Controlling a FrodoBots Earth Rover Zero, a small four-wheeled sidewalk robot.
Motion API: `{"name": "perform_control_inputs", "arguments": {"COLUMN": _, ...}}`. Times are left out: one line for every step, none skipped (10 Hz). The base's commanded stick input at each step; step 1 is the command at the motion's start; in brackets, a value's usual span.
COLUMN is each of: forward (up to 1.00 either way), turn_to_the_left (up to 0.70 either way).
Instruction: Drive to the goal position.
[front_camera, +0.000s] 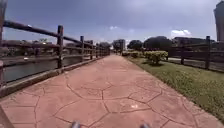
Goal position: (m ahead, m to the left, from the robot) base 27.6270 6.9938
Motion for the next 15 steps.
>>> {"name": "perform_control_inputs", "arguments": {"forward": 0.7, "turn_to_the_left": 0.0}}
{"name": "perform_control_inputs", "arguments": {"forward": 0.7, "turn_to_the_left": 0.0}}
{"name": "perform_control_inputs", "arguments": {"forward": 0.7, "turn_to_the_left": 0.0}}
{"name": "perform_control_inputs", "arguments": {"forward": 0.7, "turn_to_the_left": 0.0}}
{"name": "perform_control_inputs", "arguments": {"forward": 0.7, "turn_to_the_left": 0.0}}
{"name": "perform_control_inputs", "arguments": {"forward": 0.7, "turn_to_the_left": 0.0}}
{"name": "perform_control_inputs", "arguments": {"forward": 0.7, "turn_to_the_left": 0.0}}
{"name": "perform_control_inputs", "arguments": {"forward": 0.7, "turn_to_the_left": 0.0}}
{"name": "perform_control_inputs", "arguments": {"forward": 0.7, "turn_to_the_left": 0.0}}
{"name": "perform_control_inputs", "arguments": {"forward": 0.7, "turn_to_the_left": 0.0}}
{"name": "perform_control_inputs", "arguments": {"forward": 0.7, "turn_to_the_left": -0.04}}
{"name": "perform_control_inputs", "arguments": {"forward": 0.7, "turn_to_the_left": -0.25}}
{"name": "perform_control_inputs", "arguments": {"forward": 0.7, "turn_to_the_left": -0.35}}
{"name": "perform_control_inputs", "arguments": {"forward": 0.7, "turn_to_the_left": -0.35}}
{"name": "perform_control_inputs", "arguments": {"forward": 0.7, "turn_to_the_left": -0.32}}
